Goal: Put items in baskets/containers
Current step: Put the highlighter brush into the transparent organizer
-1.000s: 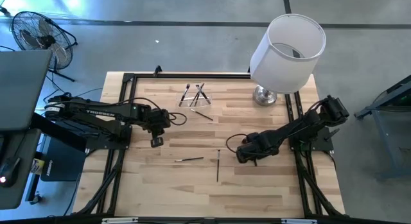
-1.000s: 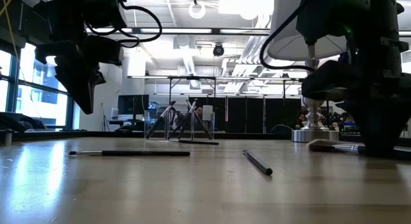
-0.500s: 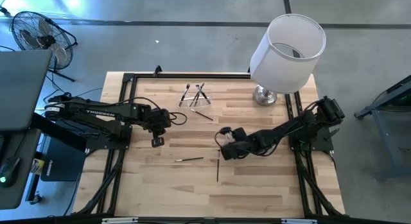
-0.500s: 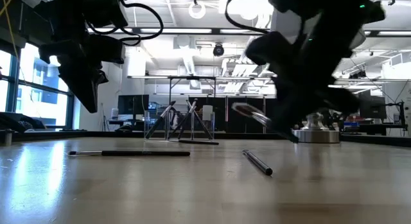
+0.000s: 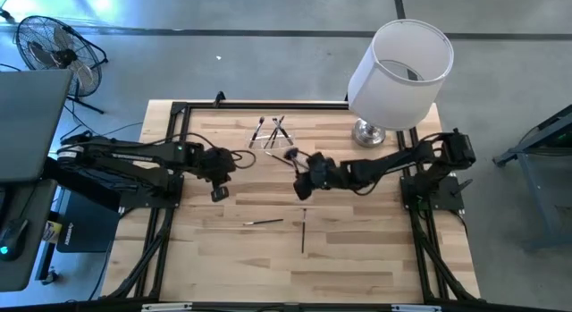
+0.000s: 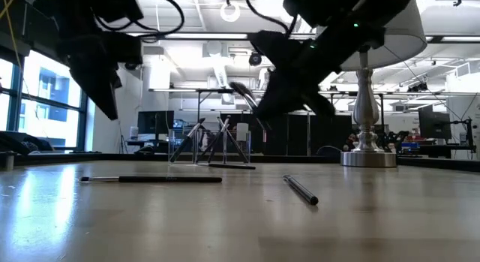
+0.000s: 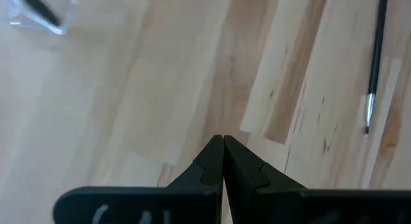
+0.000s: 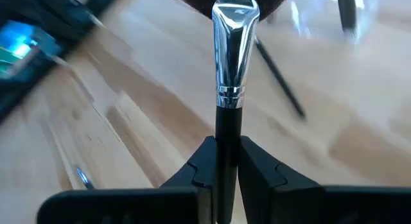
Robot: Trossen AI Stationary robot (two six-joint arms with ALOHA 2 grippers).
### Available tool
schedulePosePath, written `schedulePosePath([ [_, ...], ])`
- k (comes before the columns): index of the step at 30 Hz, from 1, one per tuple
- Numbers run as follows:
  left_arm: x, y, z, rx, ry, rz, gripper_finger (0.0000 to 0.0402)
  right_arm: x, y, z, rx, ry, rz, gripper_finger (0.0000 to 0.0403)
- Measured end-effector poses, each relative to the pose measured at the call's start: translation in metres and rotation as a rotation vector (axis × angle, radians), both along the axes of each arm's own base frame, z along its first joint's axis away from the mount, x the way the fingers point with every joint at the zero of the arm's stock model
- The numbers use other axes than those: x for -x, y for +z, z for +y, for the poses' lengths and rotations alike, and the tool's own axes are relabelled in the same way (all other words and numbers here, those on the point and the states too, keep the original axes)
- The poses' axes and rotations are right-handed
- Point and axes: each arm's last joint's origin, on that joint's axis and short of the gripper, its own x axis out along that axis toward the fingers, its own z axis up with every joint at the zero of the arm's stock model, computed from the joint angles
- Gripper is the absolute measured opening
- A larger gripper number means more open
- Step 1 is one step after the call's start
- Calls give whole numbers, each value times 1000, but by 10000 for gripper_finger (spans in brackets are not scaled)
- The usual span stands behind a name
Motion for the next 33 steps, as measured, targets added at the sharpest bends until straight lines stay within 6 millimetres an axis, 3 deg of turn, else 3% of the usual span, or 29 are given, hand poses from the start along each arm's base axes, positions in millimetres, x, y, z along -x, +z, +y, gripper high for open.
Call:
schedulePosePath([
  [12, 51, 40, 10, -58, 196, -231, 0, -19, 25, -66, 240, 45, -311, 32],
  [19, 57, 45, 9, -40, 248, -280, 0, -27, 8, -98, 335, 9, -379, 32],
  [24, 57, 44, 9, -38, 258, -280, 0, -27, -6, -117, 447, 7, -332, 32],
  [33, 57, 44, 10, -36, 318, -287, 0, -17, -9, -147, 550, -21, -258, 32],
])
